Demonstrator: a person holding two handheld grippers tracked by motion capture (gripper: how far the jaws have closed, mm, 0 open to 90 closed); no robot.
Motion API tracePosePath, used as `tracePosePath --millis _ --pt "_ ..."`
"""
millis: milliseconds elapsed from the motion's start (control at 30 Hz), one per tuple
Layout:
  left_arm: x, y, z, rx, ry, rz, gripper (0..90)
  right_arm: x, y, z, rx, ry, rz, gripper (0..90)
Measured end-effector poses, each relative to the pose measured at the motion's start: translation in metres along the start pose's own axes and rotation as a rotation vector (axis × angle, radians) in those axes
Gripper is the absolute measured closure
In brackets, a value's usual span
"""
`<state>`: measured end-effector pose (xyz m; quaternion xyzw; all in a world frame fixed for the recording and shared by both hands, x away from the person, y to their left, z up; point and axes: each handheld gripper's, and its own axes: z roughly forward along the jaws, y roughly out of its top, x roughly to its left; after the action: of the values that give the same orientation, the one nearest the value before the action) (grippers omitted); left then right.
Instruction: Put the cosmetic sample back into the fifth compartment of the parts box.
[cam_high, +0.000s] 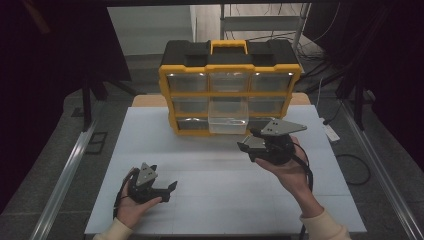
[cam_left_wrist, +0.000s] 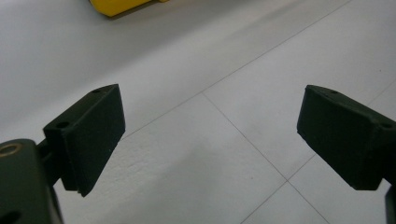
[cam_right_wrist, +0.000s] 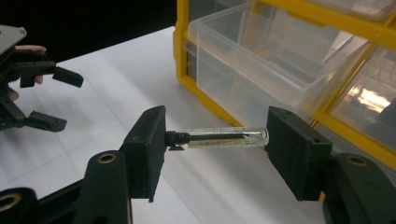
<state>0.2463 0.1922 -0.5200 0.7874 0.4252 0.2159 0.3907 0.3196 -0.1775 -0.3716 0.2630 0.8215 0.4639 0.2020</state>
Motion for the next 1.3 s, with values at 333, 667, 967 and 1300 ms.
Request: tracePosePath --millis 333,667,967,1300 --pt "0.0 0.0 0.0 -0.003 0.001 -0.002 8.4 -0.001 0.006 -0.002 -0.028 -0.009 0.005 39.9" --pt "0.0 0.0 -0.002 -0.008 0.0 -0.002 8.4 -0.008 0.02 -0.006 -0.06 -0.036 0.015 39.9" --pt "0.0 0.001 -0.002 -0.012 -0.001 -0.002 8.4 -0.014 0.03 -0.006 -0.077 -0.065 0.021 39.9" --pt "-0.001 0.001 -0.003 -0.015 0.003 0.0 8.4 -0.02 0.046 -0.006 -0.101 -0.087 0.028 39.9"
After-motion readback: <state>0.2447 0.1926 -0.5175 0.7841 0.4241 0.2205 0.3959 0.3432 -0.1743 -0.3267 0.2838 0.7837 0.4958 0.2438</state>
